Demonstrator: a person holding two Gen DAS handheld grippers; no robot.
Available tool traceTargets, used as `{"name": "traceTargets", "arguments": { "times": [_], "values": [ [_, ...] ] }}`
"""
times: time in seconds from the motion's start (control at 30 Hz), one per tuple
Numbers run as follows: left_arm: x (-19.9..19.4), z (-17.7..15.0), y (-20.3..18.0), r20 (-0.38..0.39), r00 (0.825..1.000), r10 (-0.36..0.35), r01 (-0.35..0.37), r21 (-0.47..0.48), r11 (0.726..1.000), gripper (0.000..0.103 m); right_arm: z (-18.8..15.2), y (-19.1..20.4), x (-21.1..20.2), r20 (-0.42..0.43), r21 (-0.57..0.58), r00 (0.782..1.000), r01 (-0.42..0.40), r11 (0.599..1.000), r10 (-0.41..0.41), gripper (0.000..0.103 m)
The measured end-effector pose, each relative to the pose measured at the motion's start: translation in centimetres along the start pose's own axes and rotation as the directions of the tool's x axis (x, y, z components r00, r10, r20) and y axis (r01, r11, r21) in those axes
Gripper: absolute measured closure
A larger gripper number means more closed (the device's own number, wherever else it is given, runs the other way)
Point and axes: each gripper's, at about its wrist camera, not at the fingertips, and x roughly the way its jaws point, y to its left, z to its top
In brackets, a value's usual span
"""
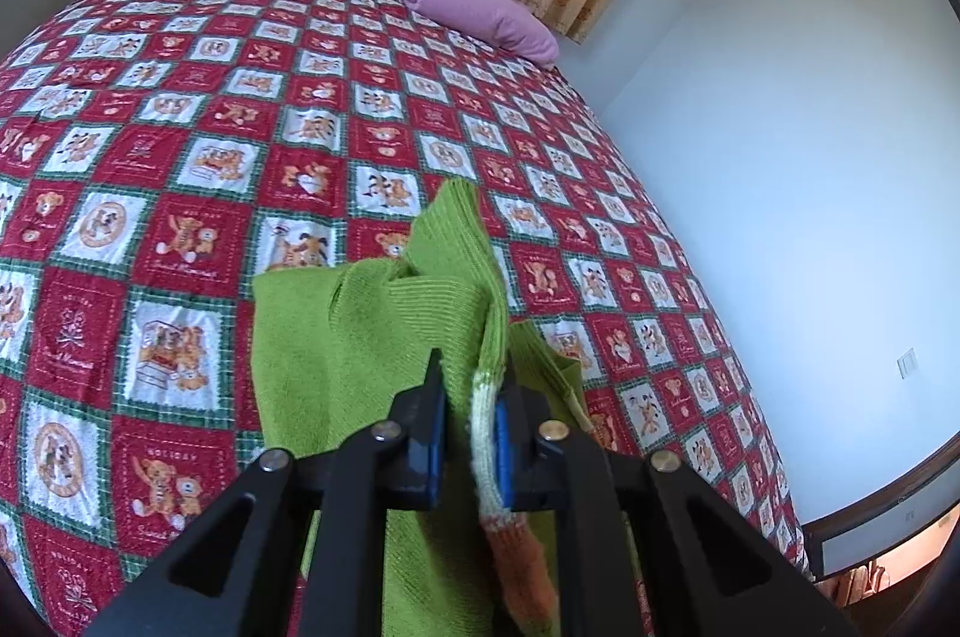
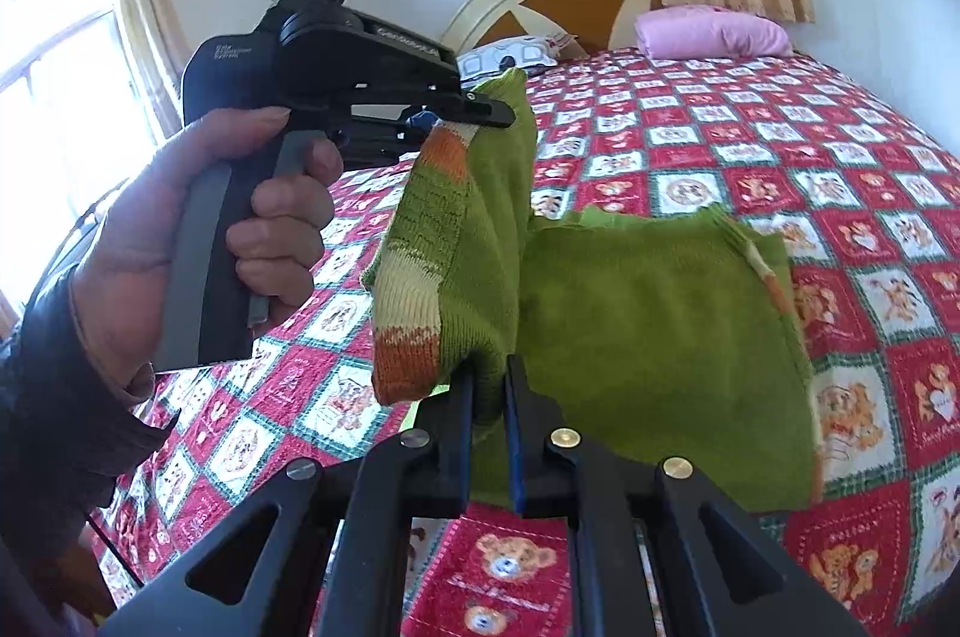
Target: Fold small clothes
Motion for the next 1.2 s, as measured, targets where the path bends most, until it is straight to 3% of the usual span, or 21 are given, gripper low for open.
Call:
{"name": "traceTargets", "arguments": {
  "times": [0.6, 0.97, 1.2],
  "values": [
    [4.7, -1.6, -4.9, -0.074, 0.997, -0.021, 0.026, 0.064, 0.998, 0.089, -1.8, -6.2, -1.0, -0.057, 0.226, 0.996, -0.048, 0.973, 0.063, 0.095],
    [8.3, -2.4, -5.8, -0.122, 0.992, 0.022, -0.015, 0.062, 0.998, 0.089, -3.0, -9.1, -0.9, -0.069, 0.356, 0.993, -0.067, 0.932, 0.098, 0.095],
    [10.8, -3.3, -7.8, -0.144, 0.989, 0.04, -0.026, 0.102, 0.994, 0.089, -3.8, -11.0, -1.5, -0.07, 0.405, 0.995, -0.035, 0.914, 0.07, 0.097]
  ]
}}
